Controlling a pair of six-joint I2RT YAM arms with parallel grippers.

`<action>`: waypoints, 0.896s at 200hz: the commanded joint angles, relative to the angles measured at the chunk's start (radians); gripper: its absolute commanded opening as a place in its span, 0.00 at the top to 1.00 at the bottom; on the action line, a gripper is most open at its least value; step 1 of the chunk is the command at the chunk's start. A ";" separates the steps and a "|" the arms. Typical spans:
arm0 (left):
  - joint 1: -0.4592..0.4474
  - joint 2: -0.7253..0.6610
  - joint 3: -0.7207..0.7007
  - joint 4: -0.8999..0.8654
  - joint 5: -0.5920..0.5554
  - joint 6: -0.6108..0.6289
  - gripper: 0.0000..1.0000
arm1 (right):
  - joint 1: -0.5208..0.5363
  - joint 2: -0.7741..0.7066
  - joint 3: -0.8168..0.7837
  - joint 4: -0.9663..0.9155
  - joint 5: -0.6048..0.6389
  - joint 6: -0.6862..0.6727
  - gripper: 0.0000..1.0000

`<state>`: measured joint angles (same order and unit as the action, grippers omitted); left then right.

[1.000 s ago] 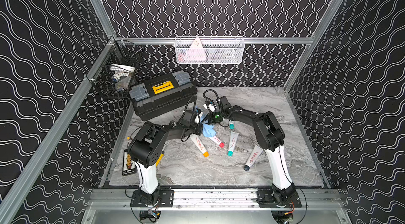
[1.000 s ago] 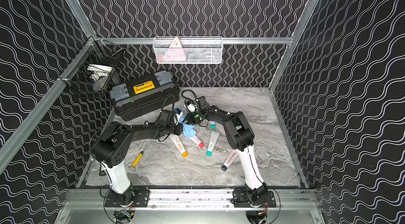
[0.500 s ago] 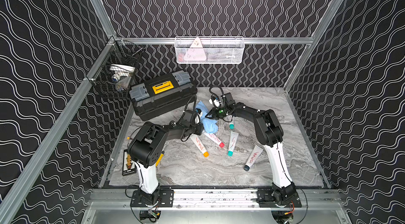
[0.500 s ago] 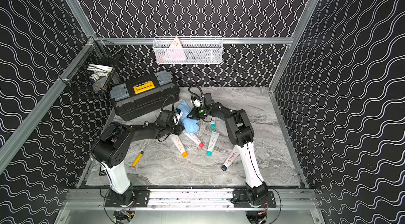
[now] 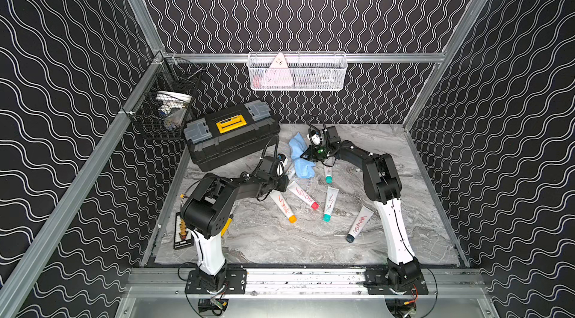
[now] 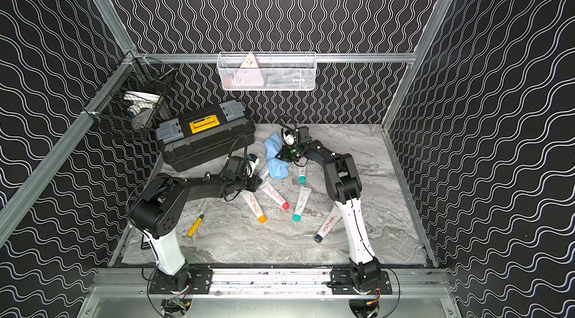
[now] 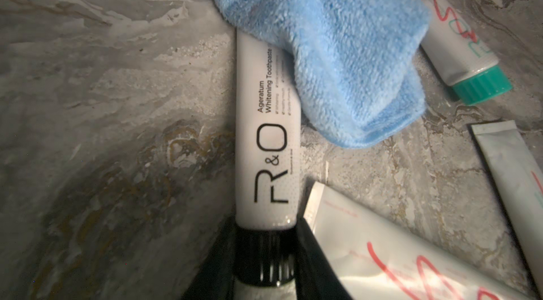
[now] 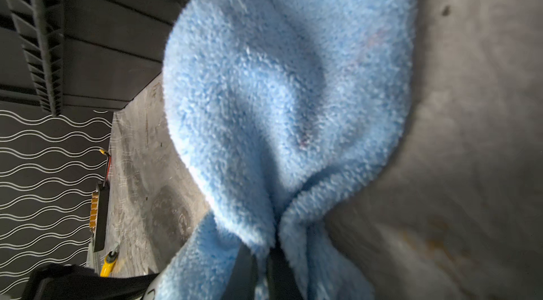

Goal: Wipe the surface of the toothpaste tube
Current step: Wipe the dirt from the toothpaste tube.

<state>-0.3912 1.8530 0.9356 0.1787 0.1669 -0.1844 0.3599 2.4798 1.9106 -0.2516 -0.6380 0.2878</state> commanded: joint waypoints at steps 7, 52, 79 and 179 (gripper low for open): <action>0.002 -0.006 -0.001 0.014 0.013 0.000 0.84 | 0.006 -0.002 -0.002 -0.056 0.038 -0.004 1.00; 0.002 -0.003 0.002 0.010 0.011 -0.001 0.84 | 0.040 -0.041 -0.035 -0.080 0.034 -0.039 1.00; 0.002 0.000 0.003 0.008 0.010 -0.002 0.84 | 0.053 -0.066 -0.084 -0.046 0.015 -0.021 1.00; 0.002 0.002 0.005 0.006 0.006 -0.003 0.84 | 0.173 -0.151 -0.227 -0.022 -0.068 -0.041 1.00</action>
<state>-0.3912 1.8538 0.9360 0.1646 0.1673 -0.1844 0.5079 2.3459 1.7123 -0.1787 -0.6525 0.2649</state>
